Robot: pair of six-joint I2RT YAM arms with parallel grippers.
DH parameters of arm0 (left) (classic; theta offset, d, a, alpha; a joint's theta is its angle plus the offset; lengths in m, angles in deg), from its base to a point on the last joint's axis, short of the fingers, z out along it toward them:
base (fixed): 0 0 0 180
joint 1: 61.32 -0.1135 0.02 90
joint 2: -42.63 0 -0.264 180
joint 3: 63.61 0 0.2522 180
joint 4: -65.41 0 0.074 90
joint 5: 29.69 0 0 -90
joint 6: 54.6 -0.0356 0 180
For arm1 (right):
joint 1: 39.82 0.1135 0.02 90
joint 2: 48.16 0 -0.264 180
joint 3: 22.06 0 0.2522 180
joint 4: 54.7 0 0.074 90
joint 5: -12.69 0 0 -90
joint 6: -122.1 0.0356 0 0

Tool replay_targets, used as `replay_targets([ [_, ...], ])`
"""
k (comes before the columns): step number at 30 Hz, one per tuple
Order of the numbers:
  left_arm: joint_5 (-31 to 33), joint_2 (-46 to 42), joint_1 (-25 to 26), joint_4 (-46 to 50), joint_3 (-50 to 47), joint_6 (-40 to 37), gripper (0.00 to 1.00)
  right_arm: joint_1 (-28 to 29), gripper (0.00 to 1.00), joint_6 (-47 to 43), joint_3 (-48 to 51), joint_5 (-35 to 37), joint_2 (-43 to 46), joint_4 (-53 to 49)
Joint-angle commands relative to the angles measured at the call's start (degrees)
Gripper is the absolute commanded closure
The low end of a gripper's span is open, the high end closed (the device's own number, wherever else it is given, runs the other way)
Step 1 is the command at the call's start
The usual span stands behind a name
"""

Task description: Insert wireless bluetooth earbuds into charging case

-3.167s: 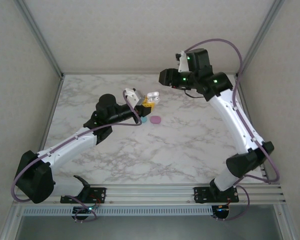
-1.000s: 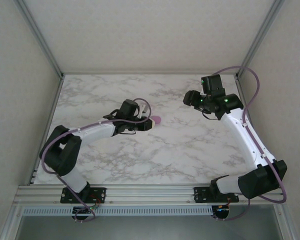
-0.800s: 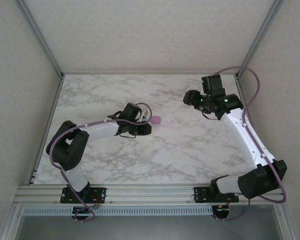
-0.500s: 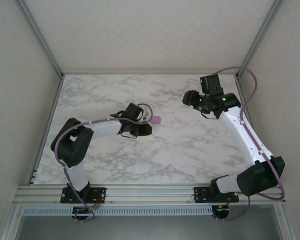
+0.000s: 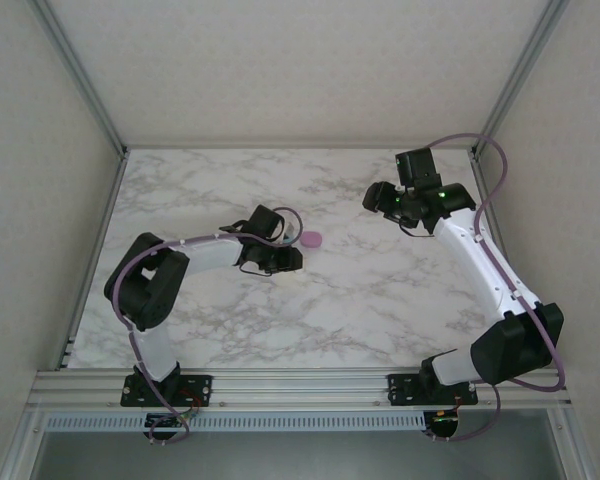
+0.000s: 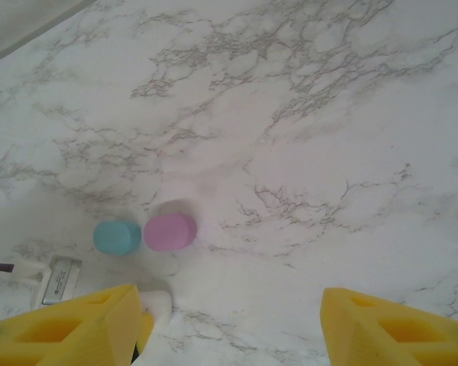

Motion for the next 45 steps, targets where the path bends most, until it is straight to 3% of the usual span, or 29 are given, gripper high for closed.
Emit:
replay_targets([
  [1,1.30,0.99,-0.87,3.53,0.88,0.61,0.62,-0.60,0.35,-0.91,-1.33,1.00,-0.36,-0.70],
  [4,3.49,0.47,-0.97,4.94,1.31,0.28,0.58,-0.76,0.35,-1.38,-0.66,2.11,0.21,-0.58],
  [5,4.08,0.15,-0.97,5.22,1.19,0.08,0.54,-0.86,0.35,-1.54,-0.60,2.46,0.26,-0.69],
  [7,5.21,-1.05,-0.97,5.76,0.81,-0.14,0.36,-1.04,0.34,-2.31,-0.55,4.45,0.54,-1.23],
  [10,6.38,-2.97,-1.18,5.63,0.03,-0.32,0.32,-1.38,0.33,-3.45,-0.17,7.33,1.30,-1.37],
  [14,8.52,-6.24,-1.32,6.06,-0.98,-0.71,0.24,-1.49,0.17,-4.14,1.49,12.91,3.76,-0.35],
  [16,11.08,-9.13,-1.36,6.81,-1.68,-1.47,0.01,-1.49,0.04,-4.27,3.45,17.91,5.72,0.88],
  [20,18.12,-16.62,-1.75,6.23,-3.69,-4.23,0.00,-1.52,0.01,-7.77,10.61,28.57,9.83,8.62],
  [25,33.37,-27.56,-2.83,4.25,-8.20,-11.48,0.00,-1.71,0.01,-24.13,29.09,39.71,12.00,34.24],
  [27,38.00,-31.62,-4.46,1.81,-11.09,-14.52,0.00,-3.39,0.01,-27.53,33.69,38.40,10.33,39.66],
  [30,39.82,-36.38,-9.14,-6.41,-16.80,-19.99,0.00,-7.06,0.06,-28.25,37.70,30.22,6.53,44.22],
  [35,44.36,-39.51,-17.19,-13.26,-21.95,-23.90,0.00,-7.55,0.06,-31.43,47.63,23.77,2.48,64.05],
  [41,41.90,-35.21,-22.98,-17.03,-23.81,-30.78,0.00,-7.94,0.06,-39.33,51.00,15.11,-3.11,79.13],
  [45,39.97,-33.78,-25.47,-27.26,-29.16,-30.28,0.00,-10.86,0.06,-38.05,53.89,6.63,-3.11,84.44],
])
